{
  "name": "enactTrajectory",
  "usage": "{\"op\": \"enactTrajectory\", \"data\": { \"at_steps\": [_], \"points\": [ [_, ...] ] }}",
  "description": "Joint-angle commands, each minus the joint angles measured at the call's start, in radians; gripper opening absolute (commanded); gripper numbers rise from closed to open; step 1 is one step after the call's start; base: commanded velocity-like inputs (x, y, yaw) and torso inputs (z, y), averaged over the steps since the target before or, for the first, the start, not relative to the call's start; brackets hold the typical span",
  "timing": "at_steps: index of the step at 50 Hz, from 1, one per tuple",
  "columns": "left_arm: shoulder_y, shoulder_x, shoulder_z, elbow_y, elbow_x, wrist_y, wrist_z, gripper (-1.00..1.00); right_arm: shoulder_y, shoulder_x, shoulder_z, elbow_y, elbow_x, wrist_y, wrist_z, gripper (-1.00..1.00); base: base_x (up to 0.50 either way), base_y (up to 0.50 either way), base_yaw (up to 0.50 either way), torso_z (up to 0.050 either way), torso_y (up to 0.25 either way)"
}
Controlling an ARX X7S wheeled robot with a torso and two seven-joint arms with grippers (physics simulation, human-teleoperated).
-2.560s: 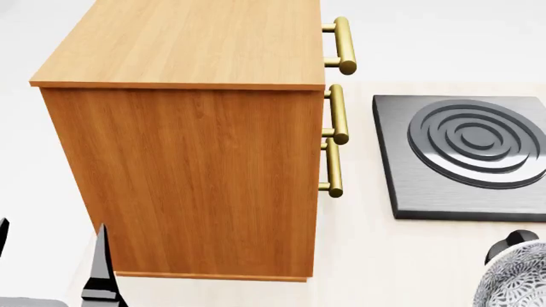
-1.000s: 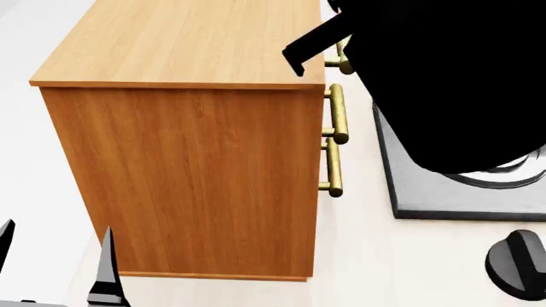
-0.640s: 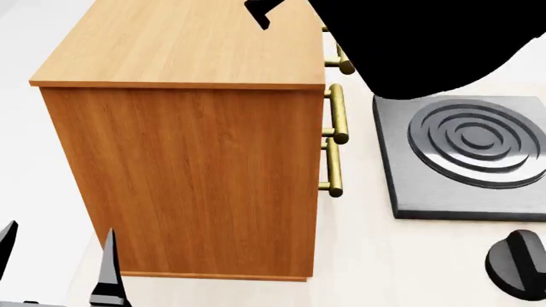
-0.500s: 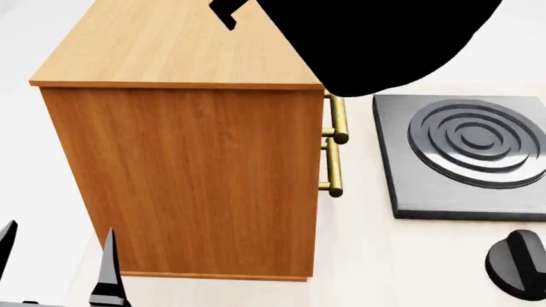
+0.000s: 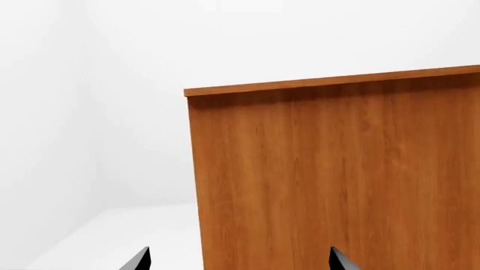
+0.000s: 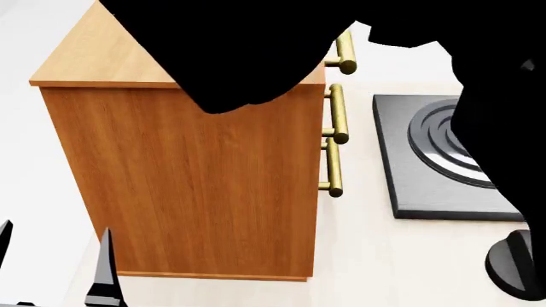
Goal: Put the bowl on the top of the cabinet.
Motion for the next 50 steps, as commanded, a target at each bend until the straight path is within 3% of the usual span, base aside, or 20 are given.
{"op": "enactTrajectory", "data": {
  "at_steps": [1, 31, 50],
  "points": [
    [0.004, -0.004, -0.004, 0.002, -0.007, 0.005, -0.002, 1.00, -0.032, -0.026, -0.010, 0.035, -0.018, -0.067, 0.056, -1.00, 0.00, 0.00, 0.00, 0.000, 0.000],
    [0.005, -0.009, -0.004, -0.013, -0.013, 0.020, -0.005, 1.00, -0.084, -0.040, -0.074, 0.014, -0.096, -0.077, -0.029, -1.00, 0.00, 0.00, 0.00, 0.000, 0.000],
    [0.005, -0.015, -0.003, -0.014, -0.017, 0.024, -0.005, 1.00, -0.067, -0.092, -0.116, 0.040, -0.189, -0.093, -0.164, -1.00, 0.00, 0.00, 0.00, 0.000, 0.001]
  ]
}}
